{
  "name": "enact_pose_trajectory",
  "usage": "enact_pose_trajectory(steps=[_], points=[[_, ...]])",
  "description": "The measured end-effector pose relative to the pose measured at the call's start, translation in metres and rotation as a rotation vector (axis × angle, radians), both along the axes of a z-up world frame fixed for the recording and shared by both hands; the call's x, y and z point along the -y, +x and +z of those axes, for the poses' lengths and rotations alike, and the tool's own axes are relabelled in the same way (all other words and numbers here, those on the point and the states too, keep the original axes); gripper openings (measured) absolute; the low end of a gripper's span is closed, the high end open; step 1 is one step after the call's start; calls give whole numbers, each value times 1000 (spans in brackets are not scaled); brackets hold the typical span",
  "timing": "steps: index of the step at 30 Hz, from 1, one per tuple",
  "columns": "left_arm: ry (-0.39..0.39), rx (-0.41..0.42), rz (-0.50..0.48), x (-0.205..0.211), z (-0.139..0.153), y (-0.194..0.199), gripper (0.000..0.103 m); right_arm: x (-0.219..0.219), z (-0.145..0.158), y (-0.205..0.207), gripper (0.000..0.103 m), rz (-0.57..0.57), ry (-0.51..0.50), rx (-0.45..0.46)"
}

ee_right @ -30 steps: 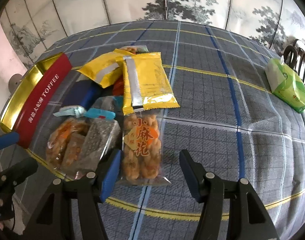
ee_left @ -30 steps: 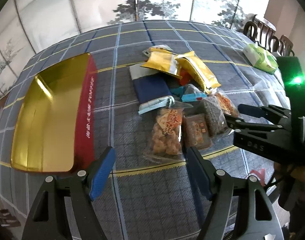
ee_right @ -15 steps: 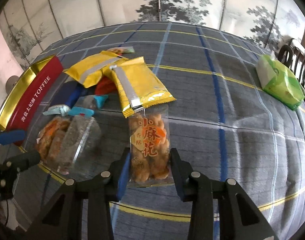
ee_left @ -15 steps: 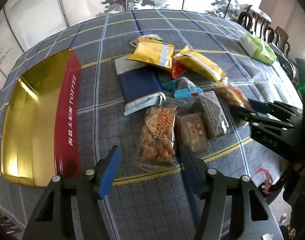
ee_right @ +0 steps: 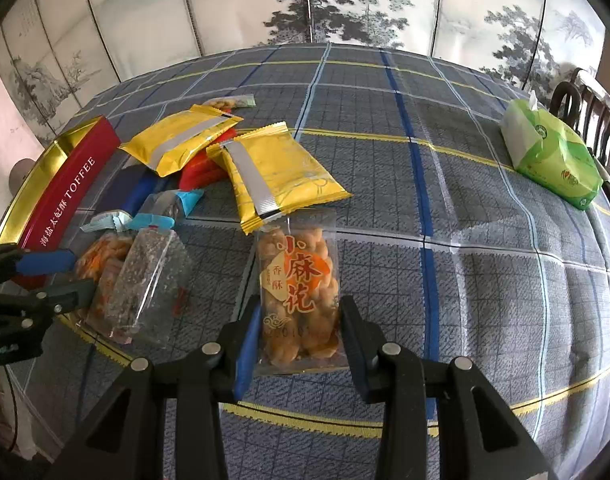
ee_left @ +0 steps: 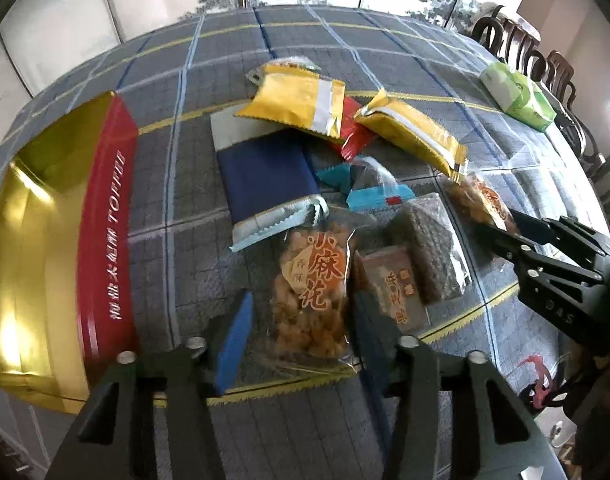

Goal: Organize snacks

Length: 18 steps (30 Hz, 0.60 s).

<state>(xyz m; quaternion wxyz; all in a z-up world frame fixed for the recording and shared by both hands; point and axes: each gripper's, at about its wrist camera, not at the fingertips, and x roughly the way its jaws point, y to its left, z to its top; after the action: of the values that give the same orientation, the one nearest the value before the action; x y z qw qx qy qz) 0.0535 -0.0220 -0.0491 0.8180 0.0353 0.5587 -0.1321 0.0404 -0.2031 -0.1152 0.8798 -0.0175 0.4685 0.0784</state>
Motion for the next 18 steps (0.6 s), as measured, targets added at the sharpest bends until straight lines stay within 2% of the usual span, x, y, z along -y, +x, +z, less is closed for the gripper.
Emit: enact_pose_trajectory(steps=[15, 18], points=[[15, 6, 1, 1, -3, -3, 36, 1, 1, -7, 38, -7, -10, -12], [-3, 3, 8, -4, 1, -9, 36, 2, 1, -9, 38, -12, -12, -13]])
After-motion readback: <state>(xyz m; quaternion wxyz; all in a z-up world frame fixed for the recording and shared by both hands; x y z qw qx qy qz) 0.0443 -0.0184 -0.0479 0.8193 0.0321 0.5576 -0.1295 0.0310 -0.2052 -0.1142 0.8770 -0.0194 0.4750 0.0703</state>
